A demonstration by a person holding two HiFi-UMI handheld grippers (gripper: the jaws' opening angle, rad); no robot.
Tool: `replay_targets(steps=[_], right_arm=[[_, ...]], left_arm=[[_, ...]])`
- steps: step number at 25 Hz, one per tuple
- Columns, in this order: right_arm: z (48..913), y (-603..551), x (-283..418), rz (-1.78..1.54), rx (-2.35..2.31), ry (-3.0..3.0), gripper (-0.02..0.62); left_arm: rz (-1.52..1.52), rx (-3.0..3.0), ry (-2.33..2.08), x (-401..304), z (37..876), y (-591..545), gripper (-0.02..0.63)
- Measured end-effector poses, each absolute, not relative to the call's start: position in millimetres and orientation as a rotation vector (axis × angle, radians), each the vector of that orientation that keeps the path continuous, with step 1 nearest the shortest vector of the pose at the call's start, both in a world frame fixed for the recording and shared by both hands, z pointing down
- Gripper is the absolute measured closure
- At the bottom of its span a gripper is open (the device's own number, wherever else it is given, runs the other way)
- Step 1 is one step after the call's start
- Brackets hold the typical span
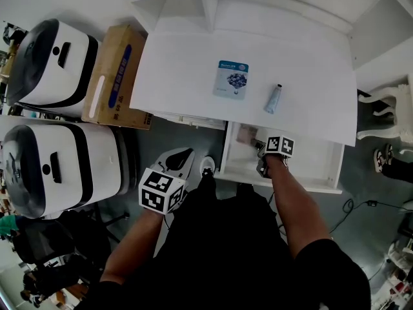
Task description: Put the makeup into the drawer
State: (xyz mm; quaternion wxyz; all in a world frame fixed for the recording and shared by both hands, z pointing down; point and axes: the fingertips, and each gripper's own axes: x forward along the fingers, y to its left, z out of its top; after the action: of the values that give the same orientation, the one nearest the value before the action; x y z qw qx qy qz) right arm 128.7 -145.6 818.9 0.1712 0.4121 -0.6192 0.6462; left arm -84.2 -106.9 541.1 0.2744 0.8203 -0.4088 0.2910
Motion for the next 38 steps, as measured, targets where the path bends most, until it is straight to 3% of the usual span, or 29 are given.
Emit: replay_targets(steps=[10, 19, 30, 38], right_arm=[[786, -151, 133, 1.825, 1.216, -1.821, 0.494], [688, -152, 121, 1.686, 1.255, -2.073, 0.494], [521, -150, 119, 1.107, 1.305, -2.464, 0.562], [474, -144, 108, 0.697, 1.284, -2.501, 0.568]], left_arm=[[0.744, 2.269, -1.058, -71, 533, -120, 0.595], [0.692, 2.368, -0.965, -45, 522, -136, 0.595], [0.609, 2.455, -0.903, -26, 498, -157, 0.595], [0.607, 2.524, -0.873, -15, 482, -157, 0.595]])
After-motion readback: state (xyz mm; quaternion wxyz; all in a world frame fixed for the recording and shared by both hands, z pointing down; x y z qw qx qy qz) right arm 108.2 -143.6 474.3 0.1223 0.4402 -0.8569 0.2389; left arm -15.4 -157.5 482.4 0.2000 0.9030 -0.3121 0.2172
